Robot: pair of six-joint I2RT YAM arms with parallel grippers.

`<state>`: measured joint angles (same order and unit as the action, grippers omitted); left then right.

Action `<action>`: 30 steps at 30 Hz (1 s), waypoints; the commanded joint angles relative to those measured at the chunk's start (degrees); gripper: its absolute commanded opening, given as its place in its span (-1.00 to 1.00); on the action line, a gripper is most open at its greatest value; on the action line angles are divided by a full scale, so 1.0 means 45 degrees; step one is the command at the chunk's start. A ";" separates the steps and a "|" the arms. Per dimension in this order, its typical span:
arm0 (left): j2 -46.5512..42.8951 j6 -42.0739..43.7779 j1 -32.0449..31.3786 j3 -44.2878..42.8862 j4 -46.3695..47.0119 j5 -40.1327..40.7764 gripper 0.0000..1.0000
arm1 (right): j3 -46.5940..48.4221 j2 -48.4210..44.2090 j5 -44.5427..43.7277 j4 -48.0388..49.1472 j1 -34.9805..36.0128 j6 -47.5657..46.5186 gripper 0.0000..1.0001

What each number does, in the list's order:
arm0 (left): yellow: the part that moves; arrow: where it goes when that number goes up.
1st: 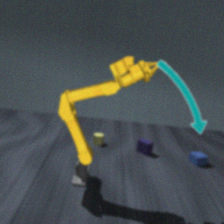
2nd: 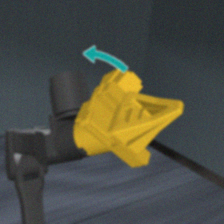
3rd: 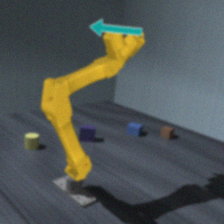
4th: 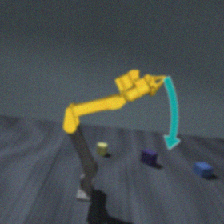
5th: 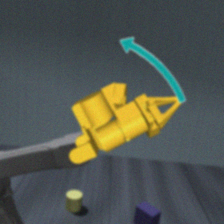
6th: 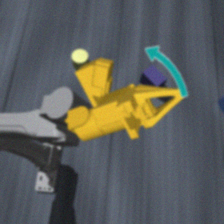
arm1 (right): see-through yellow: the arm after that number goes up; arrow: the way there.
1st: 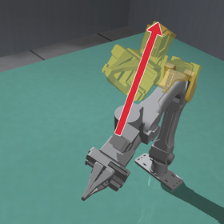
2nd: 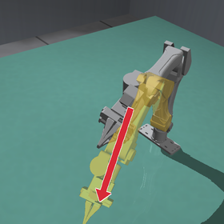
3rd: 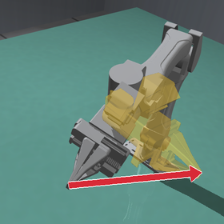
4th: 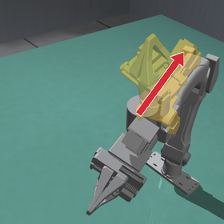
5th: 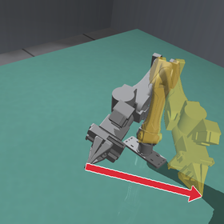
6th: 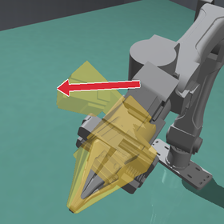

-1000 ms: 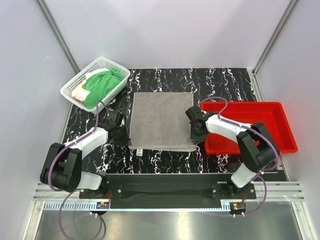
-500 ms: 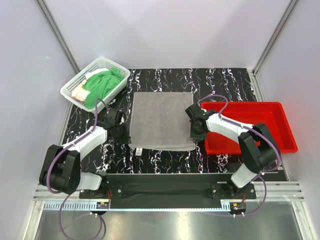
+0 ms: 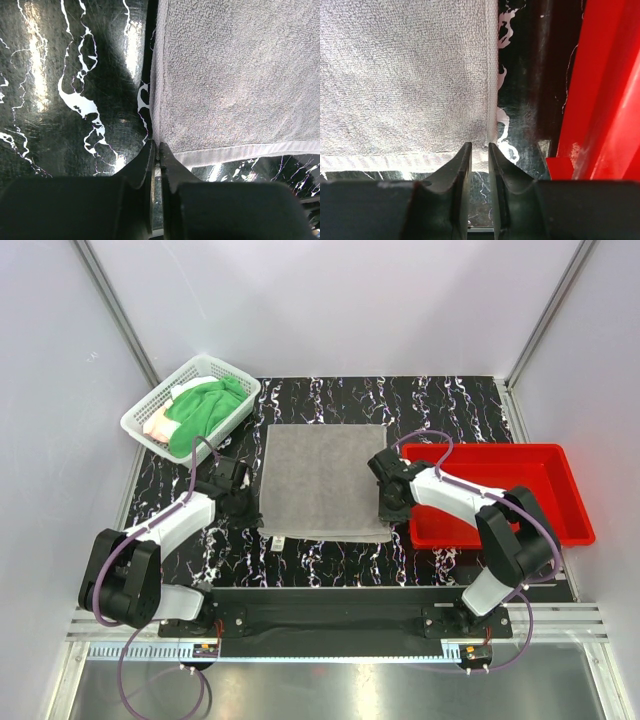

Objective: Fold and stack the towels
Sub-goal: Fold the towel

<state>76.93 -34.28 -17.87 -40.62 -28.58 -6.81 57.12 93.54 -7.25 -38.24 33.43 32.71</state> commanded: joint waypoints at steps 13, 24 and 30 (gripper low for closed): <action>0.0034 0.0119 -0.0150 -0.0074 0.0374 0.0126 -1.00 | -0.0018 0.0503 -0.0752 -0.0018 0.0441 0.0700 -0.39; -0.0005 -0.0038 -0.0267 -0.0308 0.0083 0.0184 -1.00 | 0.0274 0.0601 -0.1219 -0.0444 0.0442 0.0661 -1.00; 0.0190 0.0196 -0.0307 -0.1070 -0.0757 0.0613 -1.00 | 0.1192 -0.0141 -0.1418 -0.1481 0.0442 0.0232 -1.00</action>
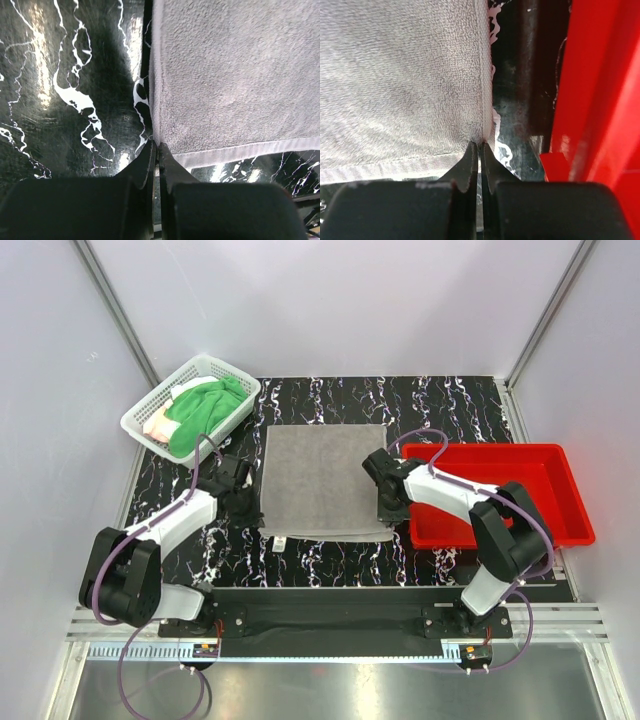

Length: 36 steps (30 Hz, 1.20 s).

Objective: Fold and stack the towels
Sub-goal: Fold the towel

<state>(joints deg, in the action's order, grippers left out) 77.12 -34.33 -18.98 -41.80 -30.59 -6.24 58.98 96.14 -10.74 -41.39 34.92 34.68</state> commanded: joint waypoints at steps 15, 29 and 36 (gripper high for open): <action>0.0088 0.0226 -0.0176 -0.1121 -0.0371 0.0196 -1.00 | 0.0859 -0.0661 -0.0035 -0.0589 0.0112 -0.0831 -1.00; -0.0831 -0.0126 -0.0411 -0.0596 -0.0861 0.0157 -1.00 | 0.0393 -0.2066 0.0688 -0.1958 0.0112 -0.0871 -1.00; -0.0478 -0.0321 -0.0567 0.0714 -0.0214 0.0643 -1.00 | -0.1541 -0.2048 0.1274 -0.0200 0.0170 -0.0421 -1.00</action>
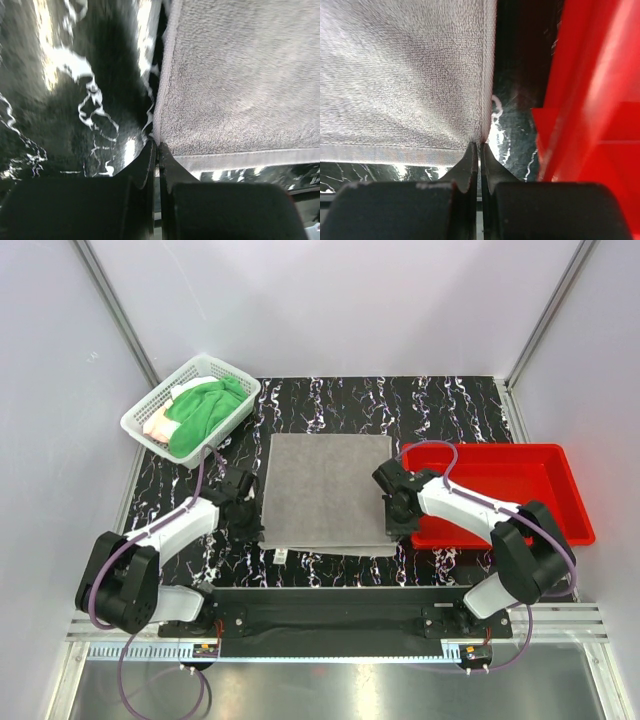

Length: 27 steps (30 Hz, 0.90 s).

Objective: Fold and stack the towels
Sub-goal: Fold the towel

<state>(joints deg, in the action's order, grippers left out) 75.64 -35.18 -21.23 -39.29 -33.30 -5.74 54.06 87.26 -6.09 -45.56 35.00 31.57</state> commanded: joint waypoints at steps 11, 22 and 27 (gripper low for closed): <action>-0.0089 -0.0346 -0.0086 0.0255 0.0037 0.1565 -1.00 | -0.1332 -0.0835 0.0571 0.1415 0.0327 0.0582 -1.00; -0.0089 -0.0601 -0.0086 0.0644 0.0368 0.1548 -1.00 | -0.1054 -0.2066 0.0629 -0.0814 0.0521 0.1263 -1.00; -0.0012 -0.0640 -0.0125 0.0820 0.0524 0.1568 -1.00 | -0.2714 -0.2361 0.1314 0.1079 0.1126 0.2590 -1.00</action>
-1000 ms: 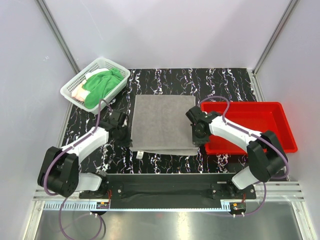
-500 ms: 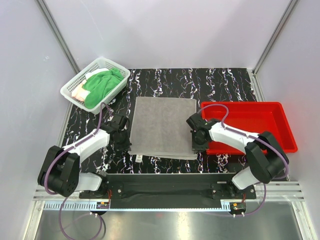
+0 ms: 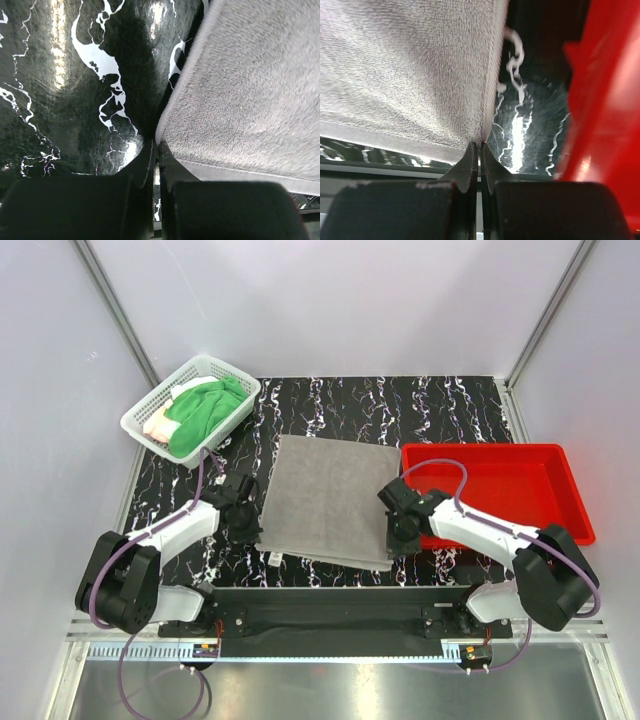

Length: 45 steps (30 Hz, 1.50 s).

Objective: Fold and stack the towels
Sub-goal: Fold the towel

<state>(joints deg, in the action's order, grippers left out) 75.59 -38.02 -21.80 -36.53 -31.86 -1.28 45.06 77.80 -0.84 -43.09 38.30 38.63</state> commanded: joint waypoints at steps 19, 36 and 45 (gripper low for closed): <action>-0.1738 -0.0517 -0.0155 -0.1838 -0.1885 0.1712 -0.06 | 0.0608 -0.0745 -0.0437 -0.0051 0.0922 -0.0086 0.16; 0.7123 0.7139 0.0470 -1.3301 -0.0987 -0.0886 0.02 | 0.8775 0.4932 0.1319 0.0396 -0.3335 -0.7294 -0.09; 1.1208 0.7258 0.0724 -1.6040 -0.1690 -0.0988 -0.10 | 1.0201 0.8038 0.1515 0.0923 -0.3629 -0.8546 -0.15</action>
<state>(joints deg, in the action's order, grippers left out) 125.23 -6.87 -18.81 -104.09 -38.33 -5.13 87.64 111.00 4.27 -40.32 22.44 3.55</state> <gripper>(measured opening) 0.451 0.431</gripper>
